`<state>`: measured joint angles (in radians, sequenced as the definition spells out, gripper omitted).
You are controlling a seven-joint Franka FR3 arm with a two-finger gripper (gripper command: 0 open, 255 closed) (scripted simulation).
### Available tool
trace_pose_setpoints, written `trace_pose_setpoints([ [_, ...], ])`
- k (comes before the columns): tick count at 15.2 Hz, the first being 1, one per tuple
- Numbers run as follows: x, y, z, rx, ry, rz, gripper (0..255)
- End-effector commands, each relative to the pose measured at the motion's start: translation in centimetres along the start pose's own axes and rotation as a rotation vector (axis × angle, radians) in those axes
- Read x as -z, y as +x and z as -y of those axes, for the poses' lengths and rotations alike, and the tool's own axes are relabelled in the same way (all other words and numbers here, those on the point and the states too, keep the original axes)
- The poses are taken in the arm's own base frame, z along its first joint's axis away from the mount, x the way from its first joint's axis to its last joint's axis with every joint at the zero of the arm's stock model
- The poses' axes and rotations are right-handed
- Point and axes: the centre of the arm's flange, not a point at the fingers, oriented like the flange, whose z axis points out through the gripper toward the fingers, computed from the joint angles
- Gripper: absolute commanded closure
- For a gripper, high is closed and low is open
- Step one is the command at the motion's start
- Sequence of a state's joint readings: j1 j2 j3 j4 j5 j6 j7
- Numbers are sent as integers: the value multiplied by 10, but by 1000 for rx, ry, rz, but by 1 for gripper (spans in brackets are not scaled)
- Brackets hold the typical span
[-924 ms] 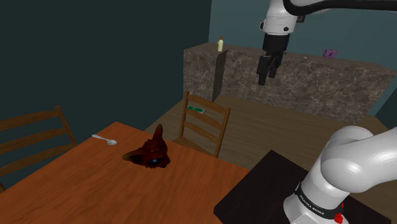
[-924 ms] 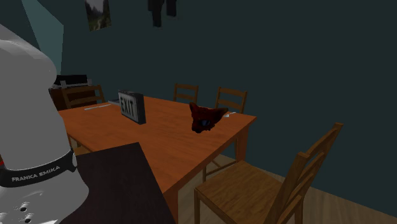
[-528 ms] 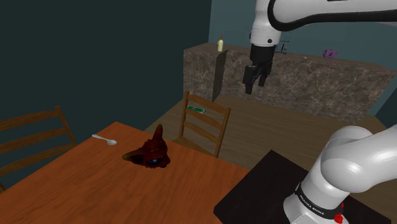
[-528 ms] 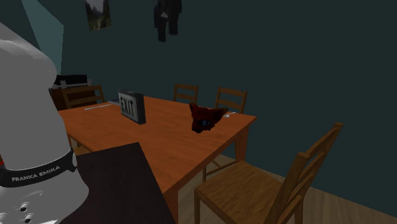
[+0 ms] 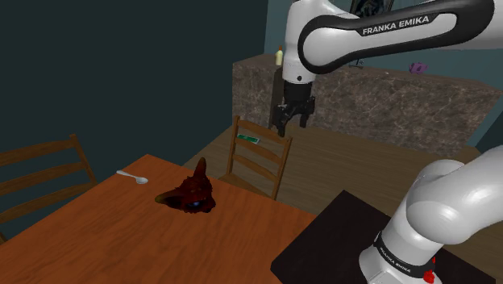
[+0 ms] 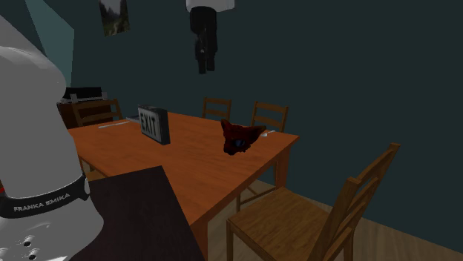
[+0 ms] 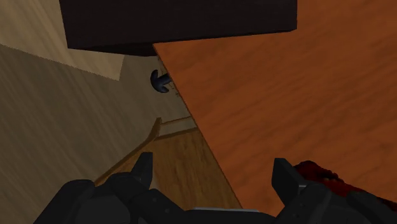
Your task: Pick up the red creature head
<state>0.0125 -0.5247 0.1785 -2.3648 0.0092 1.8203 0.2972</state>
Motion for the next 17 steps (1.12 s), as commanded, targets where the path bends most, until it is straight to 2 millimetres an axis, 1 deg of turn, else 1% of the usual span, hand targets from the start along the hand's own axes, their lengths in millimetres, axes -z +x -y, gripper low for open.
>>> trace_pose_setpoints([
  [1,-12,12,19,-38,1,-5,0],
  [9,-69,66,89,-179,-2,-19,0],
  [17,-125,131,150,-321,-5,-32,0],
])
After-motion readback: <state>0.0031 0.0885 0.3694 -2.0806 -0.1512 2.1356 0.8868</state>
